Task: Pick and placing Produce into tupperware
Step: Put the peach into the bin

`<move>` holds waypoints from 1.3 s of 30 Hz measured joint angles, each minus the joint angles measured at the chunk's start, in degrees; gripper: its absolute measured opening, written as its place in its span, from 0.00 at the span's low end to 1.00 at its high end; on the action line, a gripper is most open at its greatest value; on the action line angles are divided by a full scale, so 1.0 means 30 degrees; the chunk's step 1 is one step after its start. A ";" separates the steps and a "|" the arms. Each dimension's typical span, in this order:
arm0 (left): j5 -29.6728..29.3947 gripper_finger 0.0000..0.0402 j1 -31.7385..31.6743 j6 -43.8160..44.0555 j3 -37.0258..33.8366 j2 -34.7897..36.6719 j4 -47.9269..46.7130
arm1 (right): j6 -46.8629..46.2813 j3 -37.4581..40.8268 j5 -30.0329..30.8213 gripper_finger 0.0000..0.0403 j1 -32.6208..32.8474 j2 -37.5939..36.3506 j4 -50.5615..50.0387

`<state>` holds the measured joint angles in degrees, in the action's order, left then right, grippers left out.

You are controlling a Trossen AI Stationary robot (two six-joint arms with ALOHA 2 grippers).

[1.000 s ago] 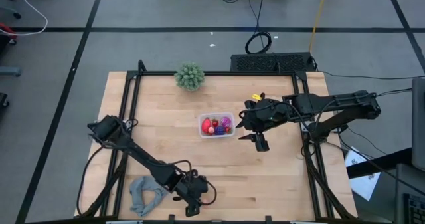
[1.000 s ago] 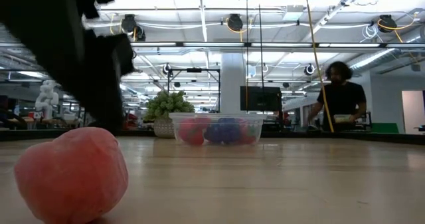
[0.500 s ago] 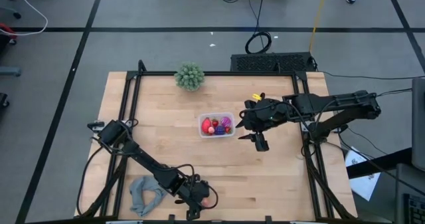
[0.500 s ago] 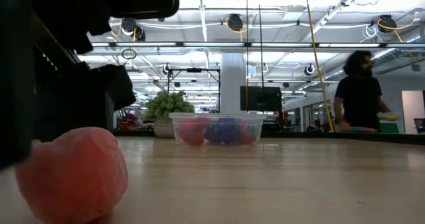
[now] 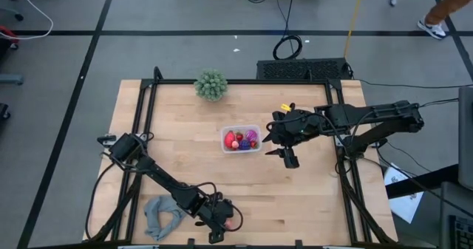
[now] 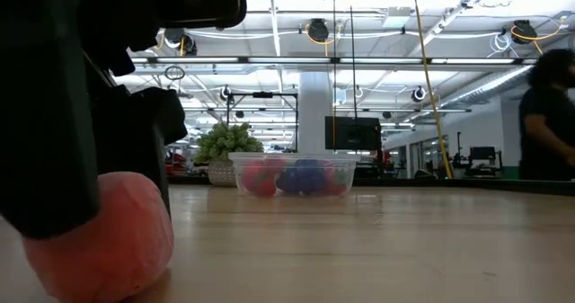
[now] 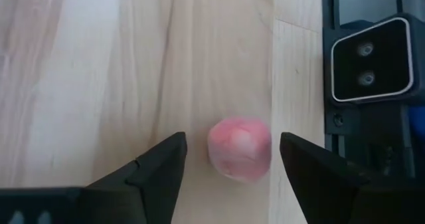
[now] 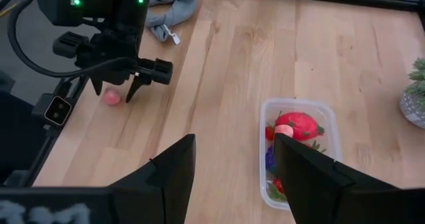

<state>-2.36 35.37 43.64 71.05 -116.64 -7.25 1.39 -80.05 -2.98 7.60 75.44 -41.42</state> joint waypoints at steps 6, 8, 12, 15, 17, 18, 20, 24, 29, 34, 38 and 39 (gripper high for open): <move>-0.0154 0.52 -0.0014 -0.0036 0.0000 0.0000 -0.0214 | -0.0249 0.0000 -0.0002 0.48 0.0000 0.0000 -0.0004; -0.0150 0.46 -0.0021 -0.0073 -0.0007 -0.0007 -0.0262 | -0.0249 0.0000 0.0000 0.48 0.0000 0.0000 -0.0006; -0.0135 0.34 -0.0021 -0.0128 -0.0015 -0.0007 -0.0288 | -0.0249 0.0000 0.0000 0.48 0.0000 0.0000 -0.0009; -0.0115 0.29 -0.0021 -0.0131 -0.0007 -0.0007 -0.0384 | -0.0249 0.0000 -0.0002 0.48 0.0000 0.0000 -0.0009; -0.0124 0.27 -0.0036 -0.0131 -0.0007 0.0028 -0.0534 | -0.0249 0.0000 0.0000 0.48 0.0000 0.0000 -0.0009; -0.0128 0.27 -0.0036 -0.0133 -0.0007 0.0069 -0.0621 | -0.0255 0.0000 0.0000 0.48 0.0000 0.0000 -0.0009; -0.0086 0.27 -0.0103 -0.0040 -0.0007 0.0119 -0.0790 | -0.0253 0.0000 0.0000 0.48 0.0000 0.0000 -0.0009; 0.0286 0.27 -0.0392 0.0202 -0.0044 0.0724 -0.2360 | -0.0257 0.0007 -0.0004 0.48 0.0000 0.0000 -0.0009; -0.0330 0.27 -0.1227 0.0660 -0.0058 0.2722 -0.6436 | -0.0263 0.0015 0.0000 0.48 0.0000 0.0000 -0.0014; -0.2463 0.27 -0.2391 -0.0439 -0.0043 0.5574 -0.9116 | -0.0234 0.0015 0.0000 0.48 0.0000 0.0000 -0.0025; -0.3789 0.27 -0.3757 -0.1837 -0.0015 0.7608 -1.0784 | 0.0052 0.0015 0.0000 0.48 0.0000 0.0000 -0.0206; -0.4041 0.27 -0.4210 -0.2177 -0.0021 0.7983 -1.1413 | 0.0301 0.0015 0.0000 0.48 0.0000 0.0000 -0.0238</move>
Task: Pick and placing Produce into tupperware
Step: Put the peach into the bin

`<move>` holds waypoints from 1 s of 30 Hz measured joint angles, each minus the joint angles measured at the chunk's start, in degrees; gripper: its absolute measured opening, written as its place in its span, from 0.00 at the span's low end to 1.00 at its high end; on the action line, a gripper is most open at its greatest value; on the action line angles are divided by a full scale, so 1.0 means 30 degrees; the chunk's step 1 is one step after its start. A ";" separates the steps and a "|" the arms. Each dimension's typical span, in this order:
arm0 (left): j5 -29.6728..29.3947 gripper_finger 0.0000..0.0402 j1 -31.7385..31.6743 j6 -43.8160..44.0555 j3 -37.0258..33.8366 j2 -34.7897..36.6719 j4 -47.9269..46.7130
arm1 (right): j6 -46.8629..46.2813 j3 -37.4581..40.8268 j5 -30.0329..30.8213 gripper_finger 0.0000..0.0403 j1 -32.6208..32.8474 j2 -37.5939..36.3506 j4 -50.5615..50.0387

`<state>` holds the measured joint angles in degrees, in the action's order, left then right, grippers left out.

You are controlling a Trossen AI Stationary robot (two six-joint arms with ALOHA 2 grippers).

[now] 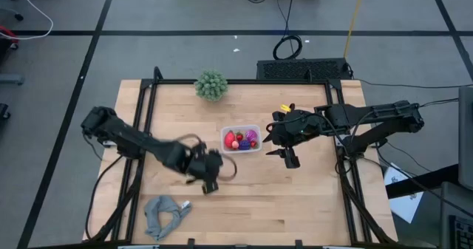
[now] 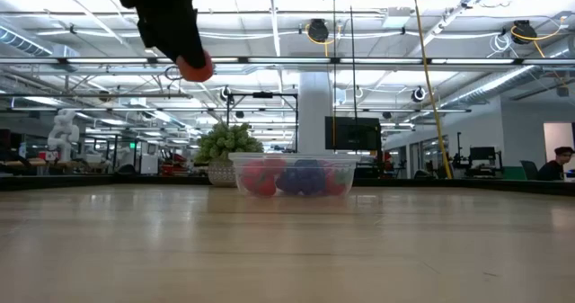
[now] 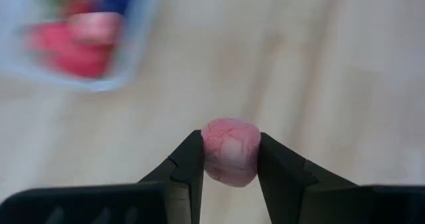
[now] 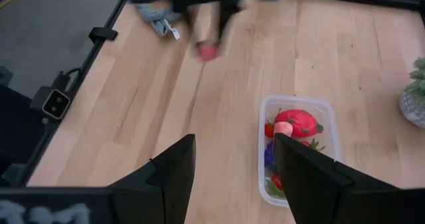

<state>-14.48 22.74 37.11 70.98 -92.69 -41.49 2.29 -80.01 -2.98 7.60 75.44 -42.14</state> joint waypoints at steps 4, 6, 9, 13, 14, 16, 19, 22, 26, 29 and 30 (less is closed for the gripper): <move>-0.0256 0.27 -0.2183 -0.1557 0.0006 0.0809 -0.0803 | 0.1140 0.0000 0.0357 0.48 -0.0071 0.0000 -0.0234; 0.0141 0.27 -0.3332 -0.2775 -0.0015 0.0833 -0.0727 | 0.1647 0.0000 0.1300 0.48 -0.0154 0.0000 -0.0344; 0.0578 0.27 -0.4831 -0.4138 -0.0015 0.0800 -0.0638 | 0.2239 0.0000 0.2918 0.48 -0.0331 0.0000 -0.0810; 0.0739 0.27 -0.6335 -0.5435 -0.0015 0.0685 -0.0371 | 0.2697 0.0000 0.3856 0.48 -0.0793 0.0000 -0.1534; 0.0850 0.27 -0.6625 -0.5750 -0.0015 0.0654 -0.0003 | 0.2796 0.0000 0.4007 0.48 -0.0934 0.0000 -0.1634; 0.1120 0.27 -0.7140 -0.6402 -0.0001 0.0531 0.0828 | 0.3006 0.0000 0.4040 0.48 -0.1311 0.0000 -0.1751; 0.1482 0.27 -0.7773 -0.7083 -0.0001 0.0244 0.1425 | 0.3108 0.0000 0.4058 0.48 -0.1880 0.0000 -0.1767; 0.1710 0.27 -0.8274 -0.7285 -0.0001 -0.0028 0.1659 | 0.3117 0.0000 0.4058 0.48 -0.2536 0.0000 -0.1775; 0.1842 0.27 -0.8642 -0.7440 -0.0009 -0.0707 0.1917 | 0.3163 0.0000 0.4058 0.48 -0.3526 0.0000 -0.1949; 0.2041 0.27 -0.8705 -0.7509 0.0039 -0.1150 0.2656 | 0.3188 0.0000 0.4063 0.48 -0.4254 -0.0007 -0.2224; 0.2264 0.27 -0.8699 -0.7527 0.0042 -0.1261 0.2759 | 0.3188 0.0000 0.4058 0.48 -0.4464 -0.0007 -0.2252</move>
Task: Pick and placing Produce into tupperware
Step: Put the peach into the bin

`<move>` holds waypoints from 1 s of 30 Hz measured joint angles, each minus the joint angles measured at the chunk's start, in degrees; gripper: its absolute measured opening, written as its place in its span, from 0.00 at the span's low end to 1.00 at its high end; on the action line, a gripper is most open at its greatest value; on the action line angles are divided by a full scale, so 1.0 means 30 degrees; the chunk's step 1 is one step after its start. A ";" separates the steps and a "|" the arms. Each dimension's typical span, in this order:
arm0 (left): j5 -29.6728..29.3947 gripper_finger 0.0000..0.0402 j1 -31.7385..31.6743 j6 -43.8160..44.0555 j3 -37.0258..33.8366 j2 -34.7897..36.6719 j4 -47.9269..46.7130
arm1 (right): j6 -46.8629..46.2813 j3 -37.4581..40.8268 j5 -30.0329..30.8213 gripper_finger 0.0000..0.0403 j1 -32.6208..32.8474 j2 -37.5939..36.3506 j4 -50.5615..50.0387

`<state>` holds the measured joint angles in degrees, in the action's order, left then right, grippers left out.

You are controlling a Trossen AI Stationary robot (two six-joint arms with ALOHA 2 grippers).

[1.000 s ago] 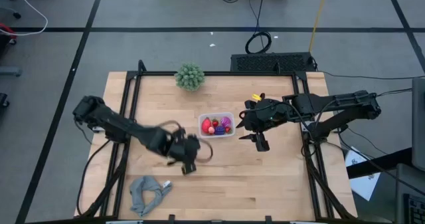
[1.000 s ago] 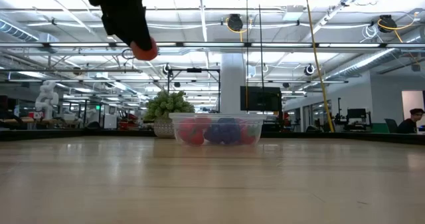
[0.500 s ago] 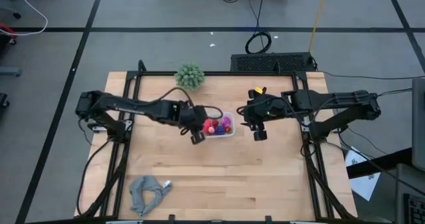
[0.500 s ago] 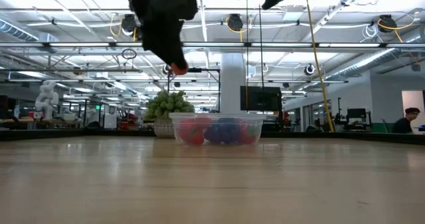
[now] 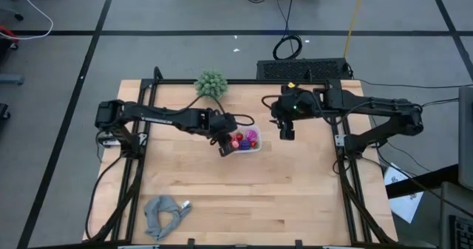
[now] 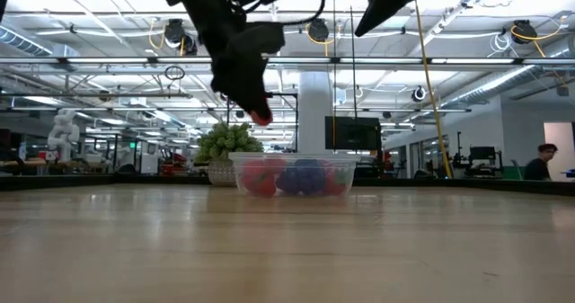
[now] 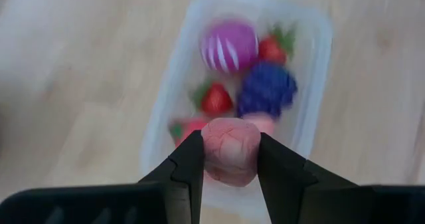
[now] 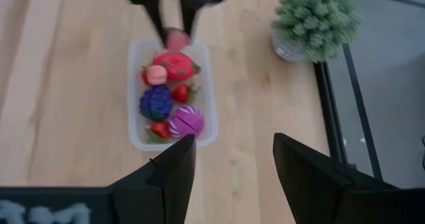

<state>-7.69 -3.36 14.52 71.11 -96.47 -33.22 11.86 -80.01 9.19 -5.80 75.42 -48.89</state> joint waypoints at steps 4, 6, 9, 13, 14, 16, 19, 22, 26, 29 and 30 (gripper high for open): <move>0.0576 0.27 0.0007 -0.0085 -0.0029 -0.0661 0.0637 | 0.0000 -0.0007 0.0007 0.48 -0.0722 -0.0003 0.0052; 0.0575 0.27 0.0000 -0.0105 -0.0055 -0.0899 0.0426 | 0.0000 -0.0007 0.0004 0.48 -0.1009 -0.0007 0.0062; 0.0574 0.27 -0.0013 -0.0109 -0.0023 -0.1388 0.0659 | 0.0000 -0.0007 0.0000 0.48 -0.1250 -0.0001 0.0026; 0.0591 0.27 -0.0080 -0.0138 -0.0026 -0.1913 0.0836 | 0.0000 -0.0007 -0.0003 0.48 -0.1444 0.0000 -0.0099; 0.0573 0.27 -0.0104 -0.0138 -0.0055 -0.1991 0.0668 | -0.0002 -0.0007 0.0007 0.48 -0.1444 0.0000 -0.0113; 0.0570 0.27 -0.0174 -0.0138 0.0008 -0.2208 0.1235 | -0.0007 -0.0007 -0.0001 0.48 -0.1444 0.0000 -0.0157; 0.0563 0.27 -0.0262 -0.0182 -0.0086 -0.2329 0.1028 | -0.0015 -0.0007 -0.0012 0.48 -0.1437 0.0000 -0.0213; 0.0525 0.27 -0.0391 -0.0181 -0.0032 -0.2358 0.1020 | -0.0061 -0.0007 -0.0009 0.48 -0.1437 0.0000 -0.0247; 0.0376 0.27 -0.0503 -0.0175 -0.0043 -0.2358 0.1112 | -0.0078 -0.0007 -0.0015 0.48 -0.1437 0.0000 -0.0246; -0.0158 0.27 -0.0543 -0.0142 -0.0043 -0.2358 0.1140 | -0.0153 -0.0007 -0.0039 0.48 -0.1427 0.0000 -0.0251; -0.0370 0.27 -0.0539 0.0037 -0.0043 -0.2358 0.1124 | -0.0153 -0.0007 -0.0061 0.48 -0.1422 0.0000 -0.0259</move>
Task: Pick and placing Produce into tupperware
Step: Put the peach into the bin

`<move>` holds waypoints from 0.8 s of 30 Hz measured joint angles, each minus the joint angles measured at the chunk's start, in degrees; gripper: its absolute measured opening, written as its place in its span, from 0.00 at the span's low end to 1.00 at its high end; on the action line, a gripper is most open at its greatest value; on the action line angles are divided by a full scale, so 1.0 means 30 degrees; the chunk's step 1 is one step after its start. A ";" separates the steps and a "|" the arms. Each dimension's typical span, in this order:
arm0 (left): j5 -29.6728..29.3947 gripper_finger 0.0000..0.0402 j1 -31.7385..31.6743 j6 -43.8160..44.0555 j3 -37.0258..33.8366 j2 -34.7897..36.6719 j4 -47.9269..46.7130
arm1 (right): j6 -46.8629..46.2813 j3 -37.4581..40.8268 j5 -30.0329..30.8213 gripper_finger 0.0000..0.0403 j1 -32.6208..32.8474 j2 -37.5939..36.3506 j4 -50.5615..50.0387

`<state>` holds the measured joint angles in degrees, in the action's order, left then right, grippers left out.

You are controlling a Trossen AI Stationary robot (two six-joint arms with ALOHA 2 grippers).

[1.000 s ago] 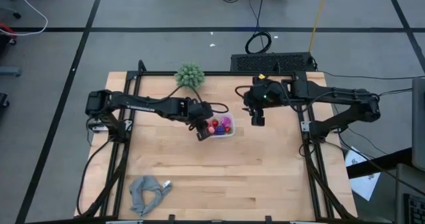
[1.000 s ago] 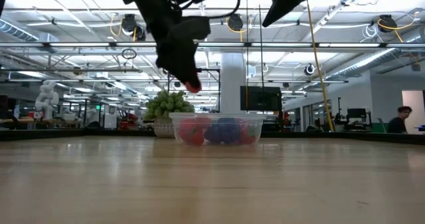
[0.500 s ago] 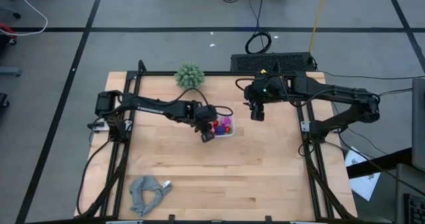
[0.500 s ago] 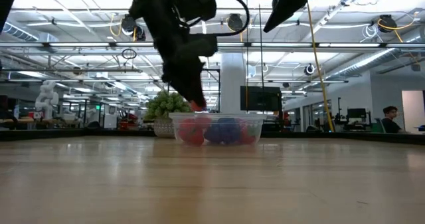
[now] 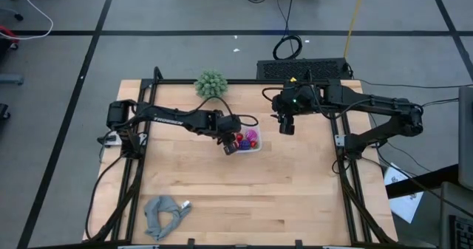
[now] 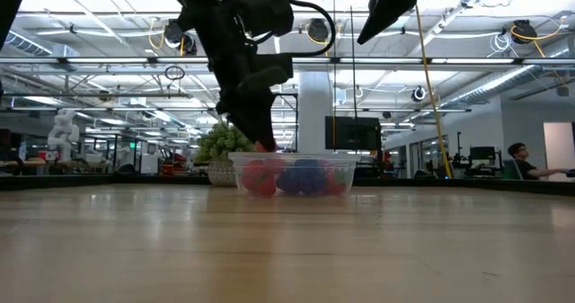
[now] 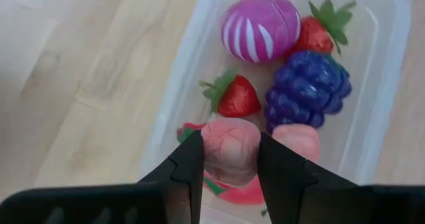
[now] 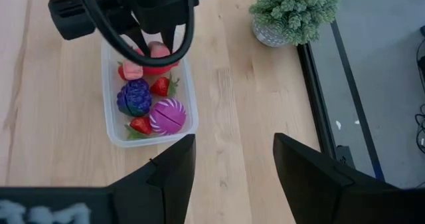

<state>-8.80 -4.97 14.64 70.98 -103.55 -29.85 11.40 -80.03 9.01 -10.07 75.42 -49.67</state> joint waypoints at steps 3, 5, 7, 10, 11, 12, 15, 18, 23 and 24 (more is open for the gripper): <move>-0.0241 0.27 -0.0049 0.0298 0.0000 0.0000 0.0016 | -0.0010 0.0000 -0.0006 0.48 0.0000 0.0000 0.0000; -0.0240 0.27 -0.0069 0.0311 0.0000 0.0000 0.0014 | -0.0066 0.0000 -0.0012 0.48 0.0000 0.0000 -0.0003; -0.0240 0.27 -0.0114 0.0365 0.0000 0.0000 0.0014 | -0.0066 0.0000 -0.0012 0.48 0.0000 0.0000 -0.0015; -0.0036 0.27 -0.0124 0.0546 0.0000 0.0000 0.0014 | -0.0069 0.0000 -0.0014 0.48 0.0000 0.0000 -0.0033; 0.0023 0.27 -0.0124 0.0677 0.0000 0.0000 0.0014 | -0.0066 0.0000 -0.0018 0.48 0.0000 0.0000 -0.0052; 0.0144 0.27 -0.0124 0.0723 0.0000 0.0000 0.0014 | -0.0069 0.0000 -0.0020 0.48 0.0000 0.0000 -0.0066; 0.0292 0.27 -0.0124 0.0786 0.0000 0.0000 0.0014 | -0.0073 0.0000 -0.0020 0.48 0.0000 0.0000 -0.0066; 0.0454 0.27 -0.0124 0.0820 0.0000 0.0000 0.0014 | -0.0080 0.0000 -0.0020 0.48 0.0007 0.0000 -0.0065; 0.0479 0.27 -0.0124 0.0801 0.0000 0.0000 0.0014 | -0.0101 0.0000 -0.0027 0.48 0.0007 0.0000 -0.0058; 0.0489 0.27 -0.0124 0.0796 0.0000 0.0000 0.0019 | -0.0192 0.0000 -0.0027 0.48 0.0007 0.0000 -0.0058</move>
<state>-7.33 -5.34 17.02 70.98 -103.55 -29.79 10.82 -80.03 8.93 -10.04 75.42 -49.84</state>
